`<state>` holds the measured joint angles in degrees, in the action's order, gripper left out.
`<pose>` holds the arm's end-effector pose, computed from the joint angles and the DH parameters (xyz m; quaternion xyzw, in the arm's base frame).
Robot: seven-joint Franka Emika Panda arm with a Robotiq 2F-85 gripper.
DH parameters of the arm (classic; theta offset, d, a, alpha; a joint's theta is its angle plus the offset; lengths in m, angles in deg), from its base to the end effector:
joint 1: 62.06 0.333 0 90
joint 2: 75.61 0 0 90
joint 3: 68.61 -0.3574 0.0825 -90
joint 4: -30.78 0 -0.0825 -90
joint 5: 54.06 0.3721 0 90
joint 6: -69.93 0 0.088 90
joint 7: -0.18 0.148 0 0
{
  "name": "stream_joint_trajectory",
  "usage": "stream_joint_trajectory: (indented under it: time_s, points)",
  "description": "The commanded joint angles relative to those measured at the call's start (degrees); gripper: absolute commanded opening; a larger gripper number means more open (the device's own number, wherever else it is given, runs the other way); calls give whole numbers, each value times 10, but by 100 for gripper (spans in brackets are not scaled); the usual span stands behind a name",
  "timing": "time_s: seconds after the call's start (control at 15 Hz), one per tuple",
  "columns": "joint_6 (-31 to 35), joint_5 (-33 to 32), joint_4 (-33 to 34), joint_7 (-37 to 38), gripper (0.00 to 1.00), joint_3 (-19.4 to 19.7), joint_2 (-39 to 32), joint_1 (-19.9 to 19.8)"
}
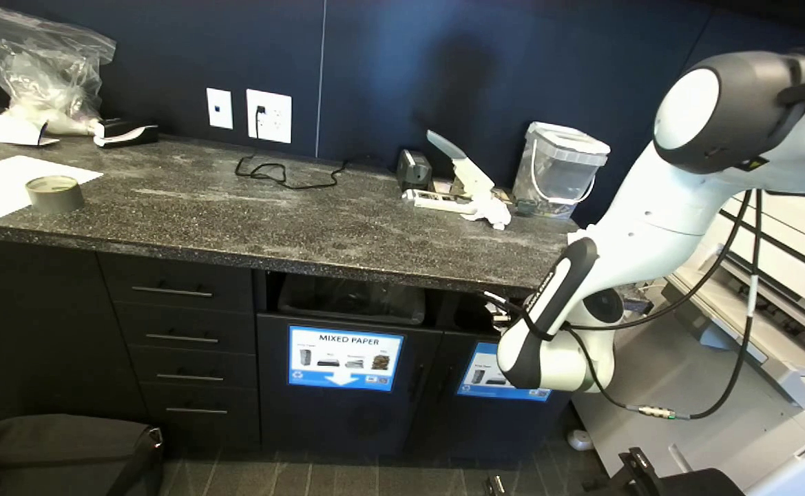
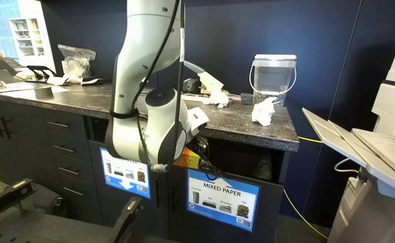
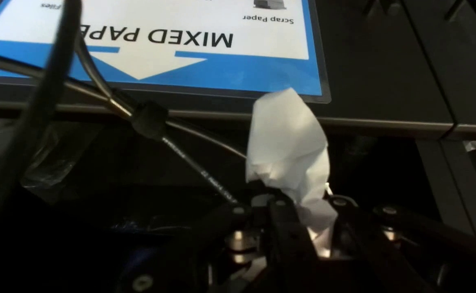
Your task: Put the tissues in the rubbish bin.
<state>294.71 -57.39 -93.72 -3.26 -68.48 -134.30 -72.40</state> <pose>0.5659 -0.0947 0.0199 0.9344 -0.0299 0.3536 0.0320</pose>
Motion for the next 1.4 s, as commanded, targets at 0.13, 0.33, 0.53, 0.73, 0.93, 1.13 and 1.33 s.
stream_joint_trajectory:
  time_s: [0.13, 0.33, 0.53, 0.73, 0.93, 1.13, 1.33]
  points:
    - [126, -18, 95, 44, 13, -2, -107, -4]
    - [143, -10, 143, 40, 13, 6, -143, 9]
    - [126, -12, 197, 42, 13, 7, -174, 10]
    - [123, -12, 238, 40, 13, 11, -194, 11]
    - [119, -13, 264, 40, 13, 13, -205, 10]
    - [109, -13, 290, 40, 13, 13, -219, 11]
    - [90, -13, 297, 38, 39, 14, -220, 14]
